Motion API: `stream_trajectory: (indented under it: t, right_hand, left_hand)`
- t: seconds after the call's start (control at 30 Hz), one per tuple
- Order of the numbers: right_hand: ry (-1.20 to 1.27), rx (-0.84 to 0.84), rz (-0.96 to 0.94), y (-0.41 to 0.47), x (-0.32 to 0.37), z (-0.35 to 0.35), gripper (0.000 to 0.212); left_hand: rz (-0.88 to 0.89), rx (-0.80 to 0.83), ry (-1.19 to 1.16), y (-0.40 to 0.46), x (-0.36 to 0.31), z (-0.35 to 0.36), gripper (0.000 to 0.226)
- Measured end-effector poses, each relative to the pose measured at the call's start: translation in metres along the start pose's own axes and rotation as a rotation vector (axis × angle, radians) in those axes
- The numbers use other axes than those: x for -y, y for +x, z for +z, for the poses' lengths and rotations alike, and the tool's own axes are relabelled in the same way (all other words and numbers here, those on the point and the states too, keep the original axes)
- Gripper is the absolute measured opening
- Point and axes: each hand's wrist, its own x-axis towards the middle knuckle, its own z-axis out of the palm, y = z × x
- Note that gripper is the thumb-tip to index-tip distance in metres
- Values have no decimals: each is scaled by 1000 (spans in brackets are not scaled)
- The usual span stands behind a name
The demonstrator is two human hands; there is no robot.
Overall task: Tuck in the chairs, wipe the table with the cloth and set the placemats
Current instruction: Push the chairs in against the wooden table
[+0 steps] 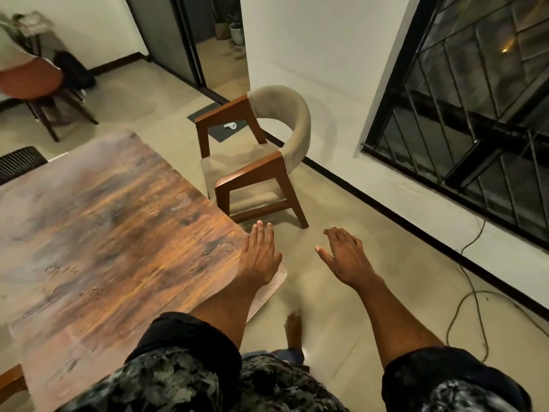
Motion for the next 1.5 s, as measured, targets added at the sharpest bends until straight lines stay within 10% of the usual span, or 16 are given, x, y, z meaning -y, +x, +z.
stream_trajectory:
  t: [1.5]
  right_hand:
    - [-35,195,-493,433,-177,-115,51]
  left_hand:
    - [-405,-135,-160,357,-122,-86,81]
